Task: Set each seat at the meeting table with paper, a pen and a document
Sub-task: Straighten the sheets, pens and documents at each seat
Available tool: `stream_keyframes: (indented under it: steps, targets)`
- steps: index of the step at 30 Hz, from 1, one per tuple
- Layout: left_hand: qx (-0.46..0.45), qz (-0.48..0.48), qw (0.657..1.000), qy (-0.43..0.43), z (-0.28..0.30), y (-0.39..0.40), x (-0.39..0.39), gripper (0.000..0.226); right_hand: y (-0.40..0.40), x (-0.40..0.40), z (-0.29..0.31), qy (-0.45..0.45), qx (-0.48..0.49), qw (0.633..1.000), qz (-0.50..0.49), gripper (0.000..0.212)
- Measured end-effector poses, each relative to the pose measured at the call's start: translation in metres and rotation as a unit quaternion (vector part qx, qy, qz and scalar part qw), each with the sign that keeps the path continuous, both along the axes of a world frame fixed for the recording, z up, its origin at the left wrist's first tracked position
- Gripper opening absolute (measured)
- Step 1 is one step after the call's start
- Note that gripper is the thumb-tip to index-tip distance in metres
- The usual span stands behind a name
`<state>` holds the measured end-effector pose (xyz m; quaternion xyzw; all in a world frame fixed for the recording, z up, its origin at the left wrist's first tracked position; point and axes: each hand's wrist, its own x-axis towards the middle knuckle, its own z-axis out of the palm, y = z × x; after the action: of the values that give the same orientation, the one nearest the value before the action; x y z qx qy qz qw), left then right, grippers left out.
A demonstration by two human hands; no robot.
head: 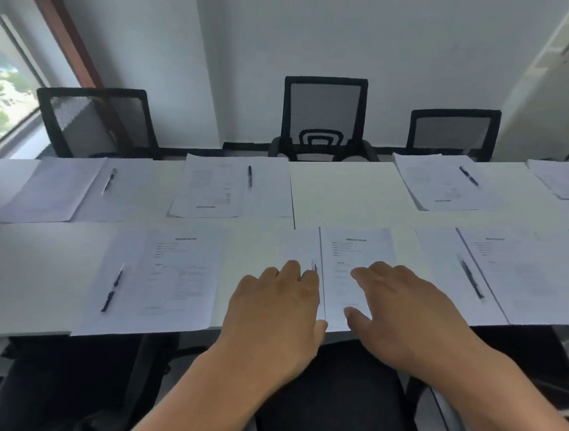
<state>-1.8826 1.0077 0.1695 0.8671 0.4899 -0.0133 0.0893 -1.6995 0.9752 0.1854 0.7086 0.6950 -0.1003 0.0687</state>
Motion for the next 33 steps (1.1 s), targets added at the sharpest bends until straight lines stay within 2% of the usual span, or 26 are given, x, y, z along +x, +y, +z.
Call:
stream_keyframes:
  steps: [13, 24, 33]
  targets:
    - [-0.010, -0.018, 0.999, 0.025, -0.061, 0.055, 0.034, 0.049, 0.050, 0.042, -0.063, 0.003, -0.033, 0.999, -0.010, 0.030]
    - [-0.045, -0.035, 0.996, 0.064, -0.135, 0.103, 0.057, 0.045, 0.098, 0.068, -0.143, 0.024, -0.088, 0.996, -0.007, 0.033]
    - [-0.064, -0.063, 0.994, 0.063, -0.205, 0.160, 0.064, 0.074, 0.151, 0.088, -0.208, 0.047, -0.127, 0.991, 0.010, 0.047]
